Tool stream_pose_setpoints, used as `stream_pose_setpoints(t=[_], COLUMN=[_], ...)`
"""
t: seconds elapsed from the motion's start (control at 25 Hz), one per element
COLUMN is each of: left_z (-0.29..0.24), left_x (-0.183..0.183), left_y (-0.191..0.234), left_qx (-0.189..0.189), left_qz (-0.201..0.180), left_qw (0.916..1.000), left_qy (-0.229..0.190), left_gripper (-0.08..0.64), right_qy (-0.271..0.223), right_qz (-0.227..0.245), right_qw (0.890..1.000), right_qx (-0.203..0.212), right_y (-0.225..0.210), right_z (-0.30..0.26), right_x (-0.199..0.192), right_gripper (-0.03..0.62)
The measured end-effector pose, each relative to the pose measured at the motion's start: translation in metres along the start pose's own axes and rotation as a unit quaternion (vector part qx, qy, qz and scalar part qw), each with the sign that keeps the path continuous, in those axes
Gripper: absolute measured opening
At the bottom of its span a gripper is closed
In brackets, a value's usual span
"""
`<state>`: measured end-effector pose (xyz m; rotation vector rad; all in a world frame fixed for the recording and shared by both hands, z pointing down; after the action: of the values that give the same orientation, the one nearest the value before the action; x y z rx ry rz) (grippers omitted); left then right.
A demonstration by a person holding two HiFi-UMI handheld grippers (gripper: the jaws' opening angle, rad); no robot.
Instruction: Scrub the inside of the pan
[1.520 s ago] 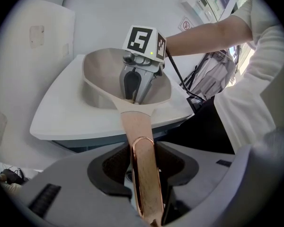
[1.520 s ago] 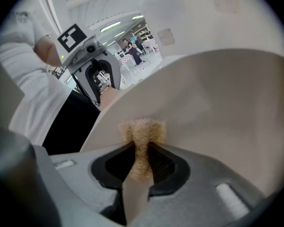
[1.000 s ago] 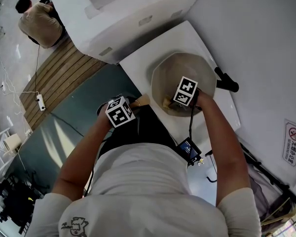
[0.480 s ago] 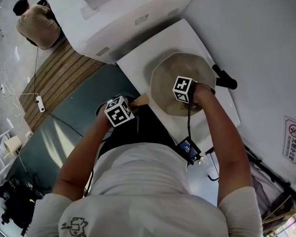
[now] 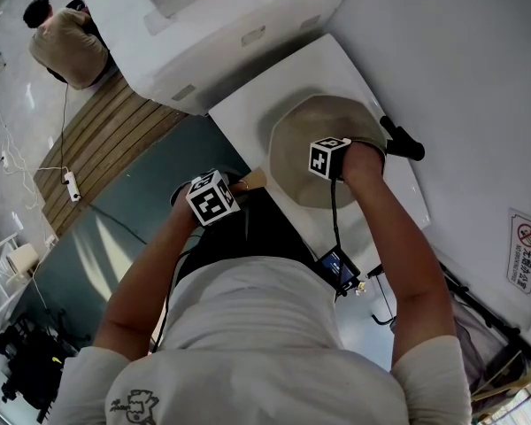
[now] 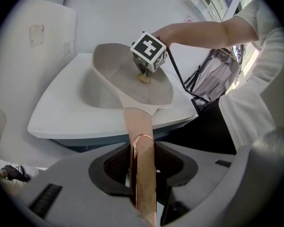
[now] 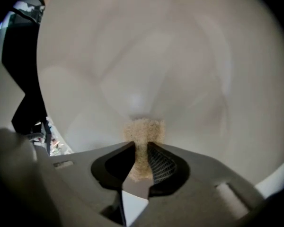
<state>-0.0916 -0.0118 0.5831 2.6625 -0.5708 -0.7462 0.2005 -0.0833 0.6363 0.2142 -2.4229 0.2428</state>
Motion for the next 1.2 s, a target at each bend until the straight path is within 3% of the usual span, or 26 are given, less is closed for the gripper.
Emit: stream_pose_setpoints(t=[0.12, 0.24, 0.6, 0.76, 0.96, 1.2], left_z=[0.001, 0.002, 0.005, 0.006, 0.006, 0.005], left_x=[-0.001, -0.002, -0.001, -0.002, -0.004, -0.005], left_y=[0.001, 0.002, 0.006, 0.008, 0.009, 0.007], left_qx=[-0.004, -0.007, -0.003, -0.006, -0.005, 0.003], left_qz=[0.002, 0.004, -0.002, 0.003, 0.005, 0.001], left_qw=[1.0000, 1.0000, 1.0000, 1.0000, 1.0000, 0.9999], left_qy=[0.000, -0.001, 0.003, 0.004, 0.006, 0.014], left_gripper=[0.152, 0.152, 0.153, 0.153, 0.155, 0.153], right_qy=[-0.009, -0.049, -0.188, -0.243, -0.288, -0.361], right_qz=[-0.020, -0.023, -0.033, -0.030, -0.011, -0.002], right_qw=[0.995, 0.986, 0.942, 0.927, 0.918, 0.909], right_qx=[-0.095, -0.159, -0.275, -0.284, -0.273, -0.211], right_y=[-0.014, -0.023, -0.037, -0.040, -0.034, -0.012], right_z=[0.012, 0.023, 0.052, 0.063, 0.073, 0.080], right_x=[-0.002, 0.001, 0.021, 0.035, 0.056, 0.077], right_gripper=[0.084, 0.084, 0.083, 0.080, 0.077, 0.075])
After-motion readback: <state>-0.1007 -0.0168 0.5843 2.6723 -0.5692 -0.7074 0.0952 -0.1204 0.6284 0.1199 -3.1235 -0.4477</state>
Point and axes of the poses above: the fingertips, and each gripper's own axes: z backward along the fingers, y to its left, x out of its top, the point moved 10 cm from there along z, backward along the fingers, and after that the axes turned 2 degrees about z, right-handed, at the moved point
